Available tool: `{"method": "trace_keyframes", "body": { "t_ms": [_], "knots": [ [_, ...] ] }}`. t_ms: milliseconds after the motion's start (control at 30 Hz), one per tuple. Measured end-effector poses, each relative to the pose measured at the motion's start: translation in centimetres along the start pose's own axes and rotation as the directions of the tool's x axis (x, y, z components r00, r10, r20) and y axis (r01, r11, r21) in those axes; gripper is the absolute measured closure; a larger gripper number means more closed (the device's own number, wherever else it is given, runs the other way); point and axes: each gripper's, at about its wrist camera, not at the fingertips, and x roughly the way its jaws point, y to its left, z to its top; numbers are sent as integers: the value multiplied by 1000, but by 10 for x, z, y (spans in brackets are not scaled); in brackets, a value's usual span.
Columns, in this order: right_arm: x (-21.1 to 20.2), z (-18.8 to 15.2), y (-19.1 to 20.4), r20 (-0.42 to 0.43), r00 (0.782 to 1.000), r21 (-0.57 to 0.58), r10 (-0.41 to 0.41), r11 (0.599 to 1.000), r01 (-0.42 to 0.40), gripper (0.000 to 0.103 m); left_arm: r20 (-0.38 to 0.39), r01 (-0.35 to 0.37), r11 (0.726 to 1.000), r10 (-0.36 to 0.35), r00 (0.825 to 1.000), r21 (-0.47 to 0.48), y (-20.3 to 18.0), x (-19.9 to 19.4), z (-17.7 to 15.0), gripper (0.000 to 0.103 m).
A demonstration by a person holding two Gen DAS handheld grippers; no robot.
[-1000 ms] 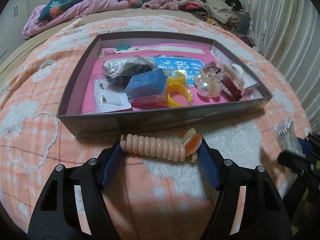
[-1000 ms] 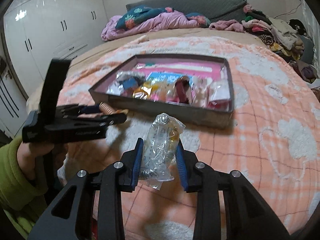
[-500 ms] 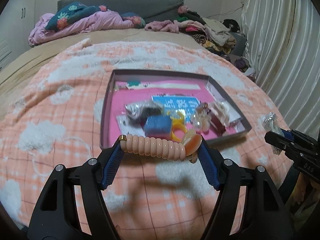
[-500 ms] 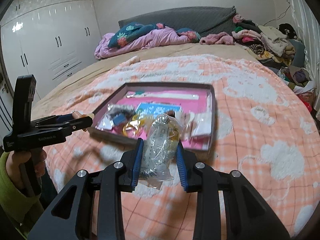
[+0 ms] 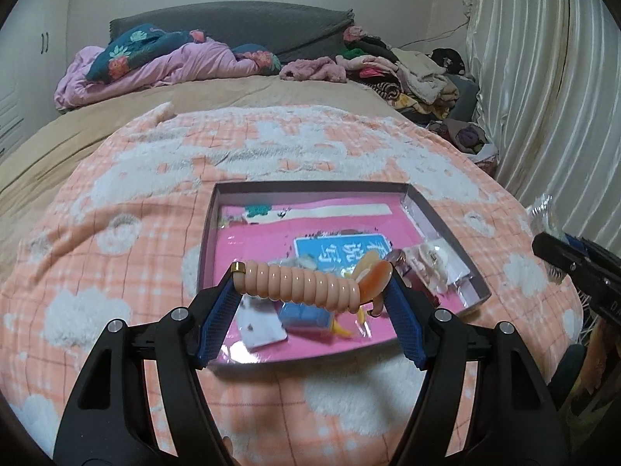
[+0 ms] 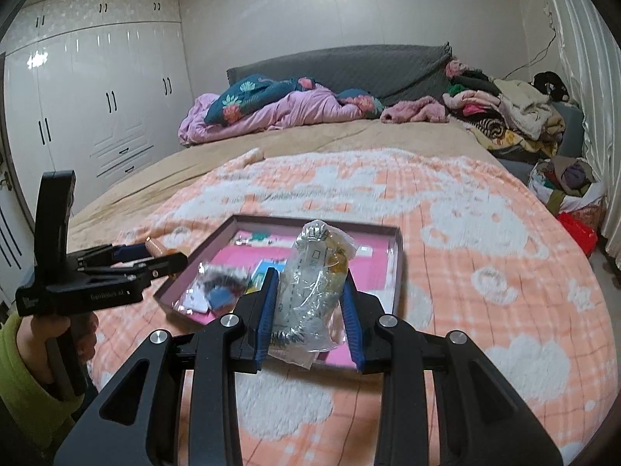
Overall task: Organize jewelry
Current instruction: 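Lower the hair tie into the box with the left gripper while the right drops the clear bag in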
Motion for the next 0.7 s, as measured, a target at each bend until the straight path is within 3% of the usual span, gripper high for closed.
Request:
{"method": "trace_keyframes", "body": {
  "t_ms": [533, 700],
  "knots": [
    [33, 37, -15, 31, 999, 28, -16, 999, 15, 73, -33, 26, 999, -25, 999, 30, -18, 28, 11, 40],
    [45, 33, -24, 20, 1000, 41, -19, 999, 19, 73, -53, 39, 998, -36, 998, 55, -29, 38, 7, 40]
  ]
}}
